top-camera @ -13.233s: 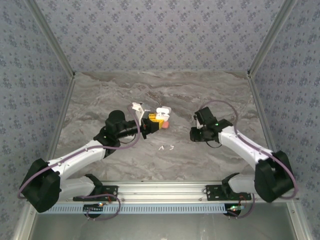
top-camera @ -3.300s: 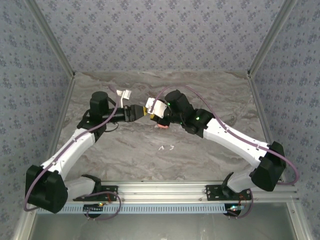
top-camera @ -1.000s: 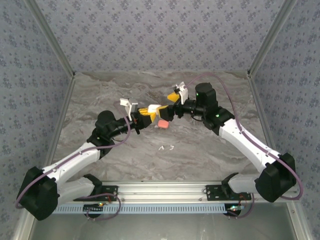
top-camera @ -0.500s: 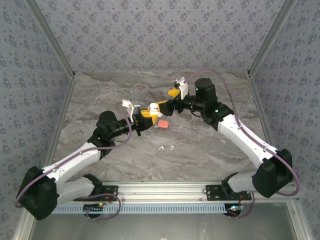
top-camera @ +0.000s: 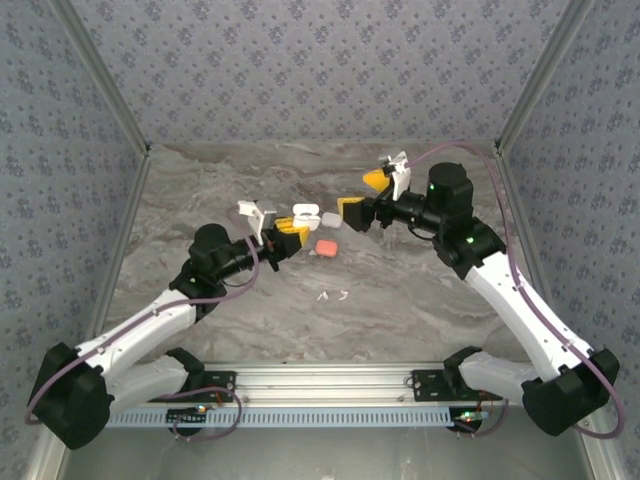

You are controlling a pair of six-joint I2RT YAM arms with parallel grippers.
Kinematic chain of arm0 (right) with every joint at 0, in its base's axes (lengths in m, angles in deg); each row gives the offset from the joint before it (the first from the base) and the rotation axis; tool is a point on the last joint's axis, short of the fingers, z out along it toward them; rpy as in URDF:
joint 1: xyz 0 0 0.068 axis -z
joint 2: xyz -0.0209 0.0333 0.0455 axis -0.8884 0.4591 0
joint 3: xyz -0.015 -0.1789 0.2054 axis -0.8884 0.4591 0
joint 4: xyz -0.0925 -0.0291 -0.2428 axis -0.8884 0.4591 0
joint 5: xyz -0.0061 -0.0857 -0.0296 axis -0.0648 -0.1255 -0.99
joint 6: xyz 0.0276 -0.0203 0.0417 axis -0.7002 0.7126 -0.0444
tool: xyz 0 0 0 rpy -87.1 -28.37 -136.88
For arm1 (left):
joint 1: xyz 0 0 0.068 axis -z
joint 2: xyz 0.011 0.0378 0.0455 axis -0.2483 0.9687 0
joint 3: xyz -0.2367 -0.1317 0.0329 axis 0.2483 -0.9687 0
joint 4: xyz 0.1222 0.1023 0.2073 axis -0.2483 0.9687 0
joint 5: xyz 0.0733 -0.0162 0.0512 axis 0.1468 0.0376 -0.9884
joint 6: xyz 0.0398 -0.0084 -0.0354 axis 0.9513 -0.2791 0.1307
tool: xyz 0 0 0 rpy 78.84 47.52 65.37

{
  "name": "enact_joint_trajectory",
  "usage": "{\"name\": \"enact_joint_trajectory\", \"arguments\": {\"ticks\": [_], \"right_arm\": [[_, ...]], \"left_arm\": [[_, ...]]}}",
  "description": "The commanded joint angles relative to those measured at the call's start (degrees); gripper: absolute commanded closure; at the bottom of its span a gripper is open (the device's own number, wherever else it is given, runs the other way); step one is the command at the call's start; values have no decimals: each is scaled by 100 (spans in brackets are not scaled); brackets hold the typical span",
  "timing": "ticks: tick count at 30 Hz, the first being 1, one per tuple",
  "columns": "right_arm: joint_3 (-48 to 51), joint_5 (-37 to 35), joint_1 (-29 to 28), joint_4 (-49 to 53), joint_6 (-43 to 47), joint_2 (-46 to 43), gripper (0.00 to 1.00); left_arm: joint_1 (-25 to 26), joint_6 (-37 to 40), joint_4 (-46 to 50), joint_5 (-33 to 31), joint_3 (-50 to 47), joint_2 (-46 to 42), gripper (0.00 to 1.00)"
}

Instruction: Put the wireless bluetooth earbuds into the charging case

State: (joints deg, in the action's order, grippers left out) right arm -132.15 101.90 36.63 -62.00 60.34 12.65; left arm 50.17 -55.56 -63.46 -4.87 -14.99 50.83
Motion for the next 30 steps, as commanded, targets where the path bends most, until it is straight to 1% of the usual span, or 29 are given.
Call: {"name": "enact_joint_trajectory", "arguments": {"ticks": [1, 5, 6, 8, 11, 15, 20, 25, 30], "right_arm": [[246, 233, 73, 499, -335, 72, 0], [580, 346, 42, 732, -450, 245, 0], [661, 351, 12, 759, -487, 290, 2], [895, 261, -87, 783, -597, 393, 10], [1190, -142, -434, 827, -700, 565, 17], [1314, -589, -961, 1058, -813, 1012, 26], [1029, -1110, -1509, 1601, -891, 1874, 36], [533, -1656, -1845, 2064, -815, 2694, 45], [138, -1765, -2044, 2184, -746, 3361, 50]], "left_arm": [[32, 280, 198, -283, -43, -245, 100], [29, 373, 400, -484, -153, -462, 100], [28, 402, 449, -519, -172, -516, 100], [32, 466, 605, -589, -211, -644, 100], [25, 561, 843, -670, -245, -842, 100], [31, 654, 1062, -737, -307, -1122, 100], [33, 723, 1239, -847, -412, -1430, 100], [25, 733, 1348, -932, -482, -1605, 100], [33, 754, 1413, -967, -493, -1682, 100]]}}
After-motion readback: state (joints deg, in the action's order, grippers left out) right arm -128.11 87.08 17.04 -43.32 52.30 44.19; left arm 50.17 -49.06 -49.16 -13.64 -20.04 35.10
